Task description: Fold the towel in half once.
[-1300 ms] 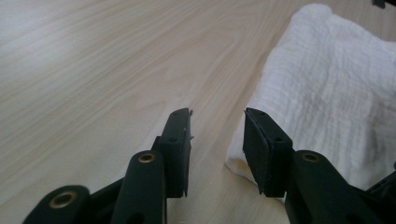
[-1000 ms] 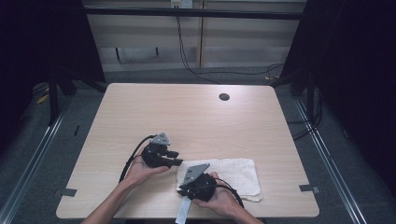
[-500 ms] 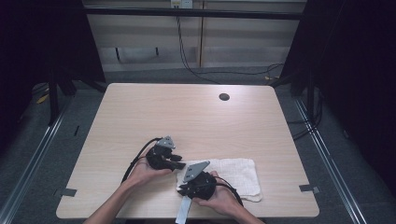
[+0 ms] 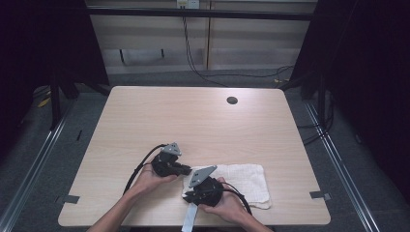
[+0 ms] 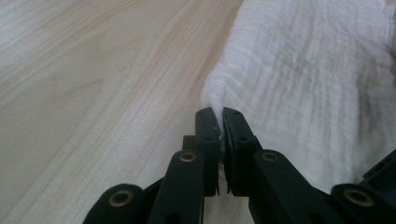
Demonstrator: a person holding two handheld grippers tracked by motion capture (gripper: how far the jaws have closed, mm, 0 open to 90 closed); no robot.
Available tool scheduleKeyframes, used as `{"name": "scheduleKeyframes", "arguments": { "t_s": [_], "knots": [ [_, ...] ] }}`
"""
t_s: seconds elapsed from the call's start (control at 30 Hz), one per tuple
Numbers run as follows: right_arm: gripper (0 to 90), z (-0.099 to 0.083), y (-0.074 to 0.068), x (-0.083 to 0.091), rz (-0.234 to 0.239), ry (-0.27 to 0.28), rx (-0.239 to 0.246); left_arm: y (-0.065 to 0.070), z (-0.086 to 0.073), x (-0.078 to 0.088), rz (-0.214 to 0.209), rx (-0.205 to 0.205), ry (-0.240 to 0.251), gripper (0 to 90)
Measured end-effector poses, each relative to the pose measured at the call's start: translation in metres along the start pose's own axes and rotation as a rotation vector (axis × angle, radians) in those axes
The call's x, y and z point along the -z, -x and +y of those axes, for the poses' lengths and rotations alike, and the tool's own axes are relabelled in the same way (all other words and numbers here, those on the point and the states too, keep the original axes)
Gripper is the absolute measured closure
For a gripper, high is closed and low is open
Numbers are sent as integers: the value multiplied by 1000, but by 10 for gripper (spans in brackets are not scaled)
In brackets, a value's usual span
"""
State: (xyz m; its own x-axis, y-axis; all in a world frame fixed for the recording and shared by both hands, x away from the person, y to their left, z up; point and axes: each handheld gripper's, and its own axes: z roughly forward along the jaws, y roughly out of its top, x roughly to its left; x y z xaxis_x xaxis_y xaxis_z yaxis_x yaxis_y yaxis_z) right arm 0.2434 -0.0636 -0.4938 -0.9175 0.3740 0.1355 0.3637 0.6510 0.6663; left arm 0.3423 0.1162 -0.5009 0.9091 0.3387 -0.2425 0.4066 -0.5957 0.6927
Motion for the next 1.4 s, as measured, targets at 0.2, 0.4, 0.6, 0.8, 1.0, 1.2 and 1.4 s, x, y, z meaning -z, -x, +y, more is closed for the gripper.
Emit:
{"name": "scheduleKeyframes", "arguments": {
  "t_s": [0.2,0.4,0.6,0.8,1.0,1.2,1.4],
  "knots": [
    [839,1,-2,3,13,21,-2,2,-2,1,1,23,13,862],
    [838,5,-2,11,13,38,-1,-1,0,8,-13,50,45,863],
    [838,10,0,19,16,82,-21,-2,2,14,4,47,53,864],
    [838,17,0,22,28,115,-29,-2,6,25,7,43,107,864],
    [838,22,0,25,29,141,-30,-5,6,36,15,52,139,865],
    [838,30,1,29,34,174,-36,-9,8,46,20,58,160,867],
    [839,42,6,30,61,206,-31,-14,5,55,41,98,174,867]
  ]
}}
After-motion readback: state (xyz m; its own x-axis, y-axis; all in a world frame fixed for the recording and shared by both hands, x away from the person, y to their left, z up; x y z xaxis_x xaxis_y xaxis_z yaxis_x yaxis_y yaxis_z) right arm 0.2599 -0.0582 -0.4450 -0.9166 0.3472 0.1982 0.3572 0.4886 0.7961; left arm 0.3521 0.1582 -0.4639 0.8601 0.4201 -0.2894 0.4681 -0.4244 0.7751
